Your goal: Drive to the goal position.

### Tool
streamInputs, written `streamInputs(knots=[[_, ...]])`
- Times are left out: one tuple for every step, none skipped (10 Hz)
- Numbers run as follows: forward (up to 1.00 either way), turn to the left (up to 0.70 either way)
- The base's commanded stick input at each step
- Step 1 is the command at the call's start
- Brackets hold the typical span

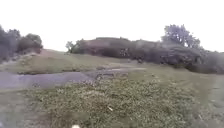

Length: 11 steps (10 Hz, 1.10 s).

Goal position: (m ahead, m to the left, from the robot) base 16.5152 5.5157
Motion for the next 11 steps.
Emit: streamInputs(knots=[[0.5, -0.27], [0.5, -0.12], [0.5, -0.01], [0.5, 0.0], [0.5, 0.0], [0.5, 0.0], [0.5, 0.0], [0.5, 0.0], [0.5, 0.0], [0.5, 0.0], [0.5, 0.0]])
